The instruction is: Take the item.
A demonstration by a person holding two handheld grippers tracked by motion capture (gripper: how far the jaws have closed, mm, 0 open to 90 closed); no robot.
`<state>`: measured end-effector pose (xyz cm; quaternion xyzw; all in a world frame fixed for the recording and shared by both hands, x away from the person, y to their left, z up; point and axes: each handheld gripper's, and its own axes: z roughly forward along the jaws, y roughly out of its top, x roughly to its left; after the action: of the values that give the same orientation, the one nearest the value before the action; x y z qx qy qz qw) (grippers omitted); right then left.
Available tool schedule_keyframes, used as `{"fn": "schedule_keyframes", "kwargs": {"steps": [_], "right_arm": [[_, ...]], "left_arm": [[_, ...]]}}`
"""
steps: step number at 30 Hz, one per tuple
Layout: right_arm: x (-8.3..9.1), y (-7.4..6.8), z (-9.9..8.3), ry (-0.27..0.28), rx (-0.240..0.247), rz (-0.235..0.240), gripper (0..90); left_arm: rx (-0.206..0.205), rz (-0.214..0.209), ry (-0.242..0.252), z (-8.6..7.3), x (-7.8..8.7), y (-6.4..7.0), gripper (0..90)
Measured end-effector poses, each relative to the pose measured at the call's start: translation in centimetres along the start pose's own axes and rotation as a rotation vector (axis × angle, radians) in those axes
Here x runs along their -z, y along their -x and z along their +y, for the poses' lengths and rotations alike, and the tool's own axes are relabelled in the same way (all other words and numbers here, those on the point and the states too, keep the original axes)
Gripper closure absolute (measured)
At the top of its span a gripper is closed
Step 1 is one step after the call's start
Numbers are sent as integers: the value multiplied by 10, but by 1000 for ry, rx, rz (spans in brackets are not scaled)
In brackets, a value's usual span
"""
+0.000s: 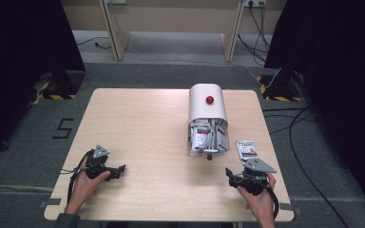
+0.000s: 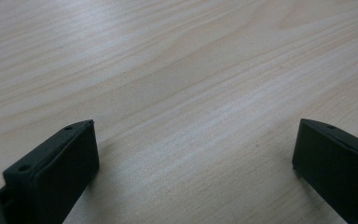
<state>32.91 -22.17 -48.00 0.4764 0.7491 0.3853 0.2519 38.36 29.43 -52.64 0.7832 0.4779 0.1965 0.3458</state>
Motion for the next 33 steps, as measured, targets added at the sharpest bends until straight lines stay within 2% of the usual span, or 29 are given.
{"fn": "schedule_keyframes", "kwargs": {"steps": [8,13,16,21,33], "right_arm": [[1,-9,-8,-17,13,21,241],[2,-14,-11,-4,12,31,193],[2,-16,-13,-2,32,44,159],[2,-19,-19,-7,33,62,159],[4,-28,-34,-34,22,67,169]], "left_arm": [[0,0,0,0,0,0,0],[0,0,0,0,0,0,0],[0,0,0,0,0,0,0],[0,0,2,0,0,0,0],[0,0,0,0,0,0,0]]}}
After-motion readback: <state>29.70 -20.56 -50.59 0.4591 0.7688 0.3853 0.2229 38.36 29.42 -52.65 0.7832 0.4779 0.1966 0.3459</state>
